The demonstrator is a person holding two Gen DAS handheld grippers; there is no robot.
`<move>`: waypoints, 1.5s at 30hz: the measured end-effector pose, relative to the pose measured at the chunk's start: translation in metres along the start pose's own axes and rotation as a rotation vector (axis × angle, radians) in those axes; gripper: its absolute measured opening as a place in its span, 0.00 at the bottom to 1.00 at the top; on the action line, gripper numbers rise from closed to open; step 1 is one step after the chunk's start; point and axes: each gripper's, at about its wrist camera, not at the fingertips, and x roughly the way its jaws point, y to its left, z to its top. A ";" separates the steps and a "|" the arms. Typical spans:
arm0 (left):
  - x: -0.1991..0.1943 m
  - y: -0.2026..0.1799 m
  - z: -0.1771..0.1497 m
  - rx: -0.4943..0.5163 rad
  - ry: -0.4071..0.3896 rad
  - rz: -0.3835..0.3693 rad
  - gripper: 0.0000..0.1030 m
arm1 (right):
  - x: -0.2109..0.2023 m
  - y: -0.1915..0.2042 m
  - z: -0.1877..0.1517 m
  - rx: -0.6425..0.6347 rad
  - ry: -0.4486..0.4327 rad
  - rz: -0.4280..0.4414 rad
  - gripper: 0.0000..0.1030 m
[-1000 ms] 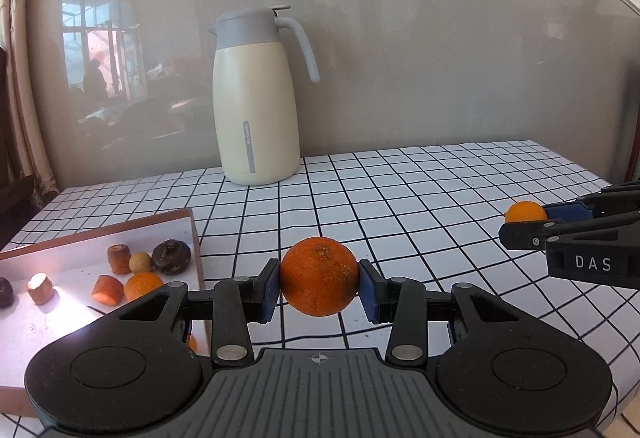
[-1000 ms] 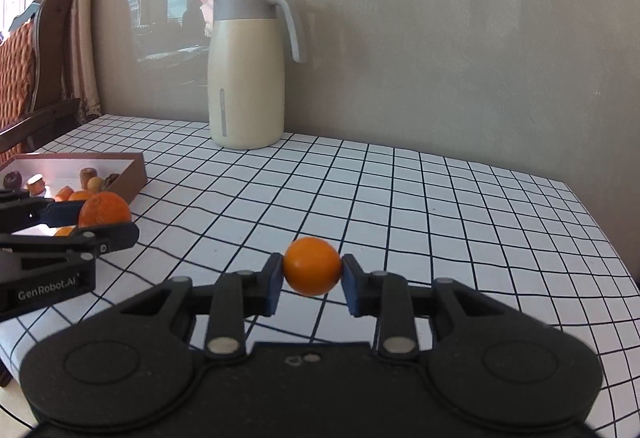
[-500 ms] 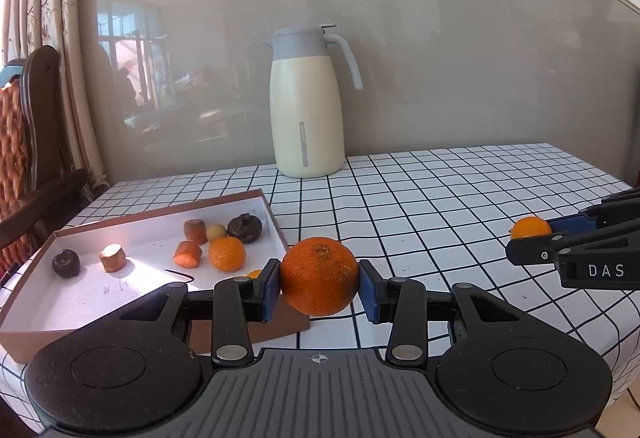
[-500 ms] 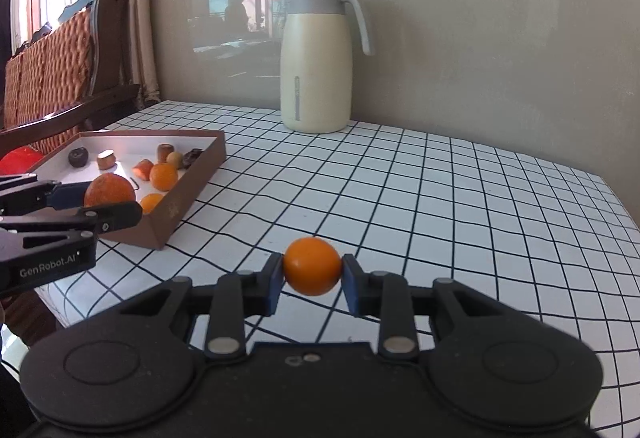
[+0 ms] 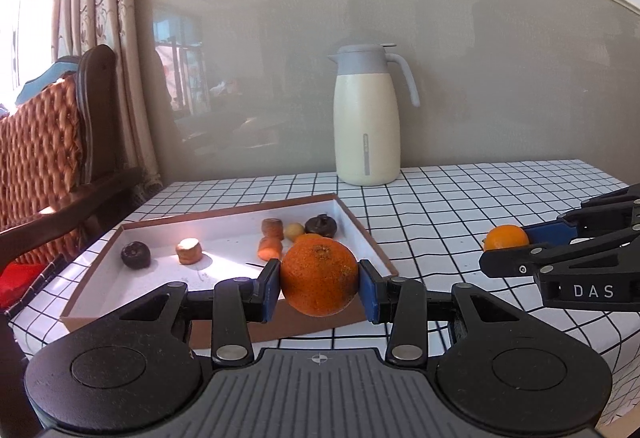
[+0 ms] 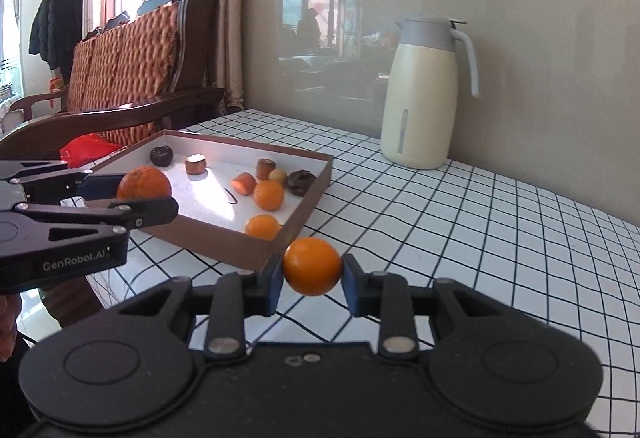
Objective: Organize fruits
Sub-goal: 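Carry the large orange and tangerine over the box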
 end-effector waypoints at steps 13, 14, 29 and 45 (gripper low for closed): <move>-0.007 0.062 -0.007 -0.037 -0.006 0.146 0.40 | 0.012 0.045 0.019 -0.063 -0.071 0.112 0.22; -0.007 0.065 -0.007 -0.040 -0.006 0.153 0.40 | 0.014 0.048 0.022 -0.065 -0.075 0.115 0.22; 0.019 0.119 0.000 -0.098 -0.011 0.252 0.40 | 0.050 0.059 0.062 -0.042 -0.160 0.095 0.22; 0.071 0.149 0.020 -0.150 -0.004 0.281 0.40 | 0.104 0.044 0.086 0.028 -0.151 0.047 0.22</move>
